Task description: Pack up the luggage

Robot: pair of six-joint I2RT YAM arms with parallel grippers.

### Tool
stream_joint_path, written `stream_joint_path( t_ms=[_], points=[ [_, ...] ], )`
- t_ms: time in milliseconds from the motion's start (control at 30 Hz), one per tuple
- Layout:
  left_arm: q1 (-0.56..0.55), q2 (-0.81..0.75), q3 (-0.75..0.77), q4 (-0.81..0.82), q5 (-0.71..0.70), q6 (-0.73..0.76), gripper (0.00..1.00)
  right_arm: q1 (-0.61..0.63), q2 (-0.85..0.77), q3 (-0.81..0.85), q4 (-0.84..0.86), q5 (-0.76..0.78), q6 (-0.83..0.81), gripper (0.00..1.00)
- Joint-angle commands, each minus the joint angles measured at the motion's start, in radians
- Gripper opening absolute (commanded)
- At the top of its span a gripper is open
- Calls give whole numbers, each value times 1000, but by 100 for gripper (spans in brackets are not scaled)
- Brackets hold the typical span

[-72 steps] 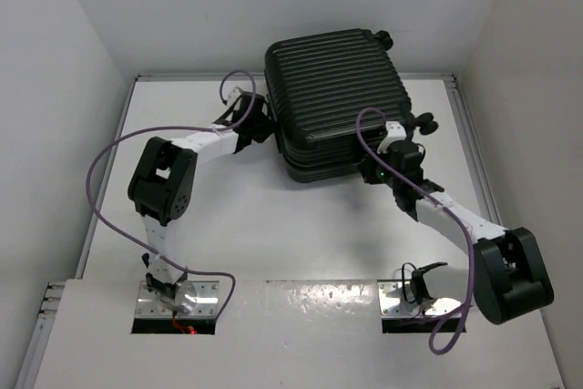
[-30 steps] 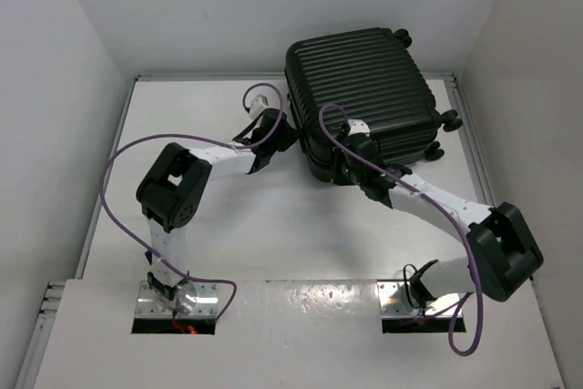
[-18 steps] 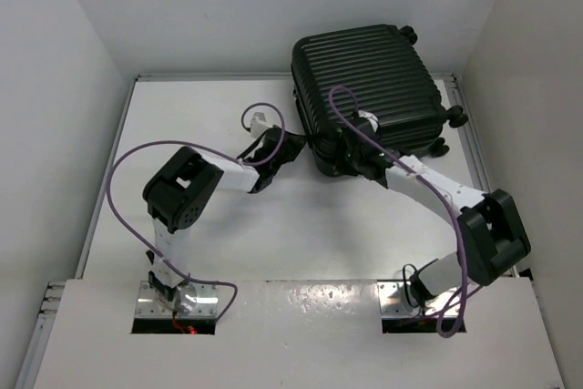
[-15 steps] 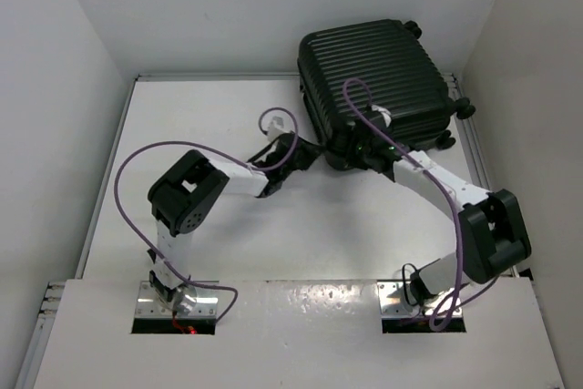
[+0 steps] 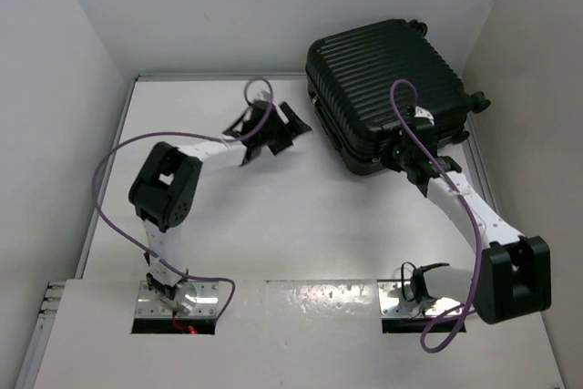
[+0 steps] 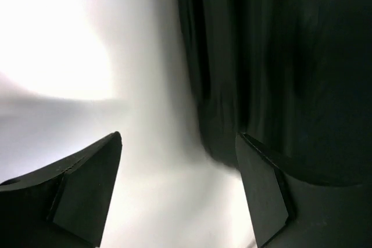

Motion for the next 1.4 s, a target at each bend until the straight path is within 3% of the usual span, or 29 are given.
stream_joint_path(
  t_ms=[0, 100, 167, 233, 467, 700, 1100, 1367],
  points=[
    [111, -49, 119, -95, 70, 125, 83, -16, -90, -23, 174, 7, -3, 0],
    [157, 76, 208, -51, 249, 13, 59, -18, -110, -49, 180, 0, -1, 0],
    [158, 127, 182, 163, 319, -80, 40, -18, -119, -67, 166, 0, 0, 0],
    [142, 190, 214, 222, 380, -139, 35, -28, -124, -78, 165, 0, -13, 0],
    [76, 285, 251, 253, 428, -194, 32, -68, -144, -89, 143, -37, -40, 0],
    [76, 350, 329, 374, 419, -234, 39, -71, -167, -107, 140, -62, -50, 0],
    [104, 517, 510, 361, 428, -223, 40, -76, -201, -118, 99, -111, -98, 0],
    [136, 540, 511, 350, 462, -180, 36, -111, -218, -125, 63, -129, -115, 0]
  ],
)
